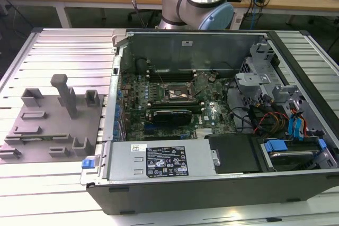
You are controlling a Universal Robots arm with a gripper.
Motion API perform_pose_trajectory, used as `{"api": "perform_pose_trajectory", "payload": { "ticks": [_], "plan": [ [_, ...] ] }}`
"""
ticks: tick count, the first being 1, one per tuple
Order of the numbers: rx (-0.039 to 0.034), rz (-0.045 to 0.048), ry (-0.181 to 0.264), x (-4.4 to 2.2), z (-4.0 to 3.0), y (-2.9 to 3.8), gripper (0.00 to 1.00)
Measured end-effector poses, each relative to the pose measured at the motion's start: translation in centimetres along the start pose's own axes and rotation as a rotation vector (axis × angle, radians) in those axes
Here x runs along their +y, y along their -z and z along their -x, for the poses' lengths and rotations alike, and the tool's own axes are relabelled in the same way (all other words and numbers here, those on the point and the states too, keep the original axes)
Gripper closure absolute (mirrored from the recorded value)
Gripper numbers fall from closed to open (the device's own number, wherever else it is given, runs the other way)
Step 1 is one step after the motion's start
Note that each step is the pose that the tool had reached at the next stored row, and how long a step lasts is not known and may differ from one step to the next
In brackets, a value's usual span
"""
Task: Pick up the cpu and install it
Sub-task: 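Pick up the cpu and move it towards the insertion slot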
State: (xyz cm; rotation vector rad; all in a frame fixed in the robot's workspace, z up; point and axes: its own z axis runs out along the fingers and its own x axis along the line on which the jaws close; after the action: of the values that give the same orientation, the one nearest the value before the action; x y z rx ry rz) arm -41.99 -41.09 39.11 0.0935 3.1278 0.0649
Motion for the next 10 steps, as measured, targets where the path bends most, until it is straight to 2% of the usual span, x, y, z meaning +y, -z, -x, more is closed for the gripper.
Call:
{"api": "perform_pose_trajectory", "payload": {
  "ticks": [10],
  "plan": [
    [0.0, 0.0003, 0.0, 0.08, 0.02, 2.02, 0.45]
  ]
}}
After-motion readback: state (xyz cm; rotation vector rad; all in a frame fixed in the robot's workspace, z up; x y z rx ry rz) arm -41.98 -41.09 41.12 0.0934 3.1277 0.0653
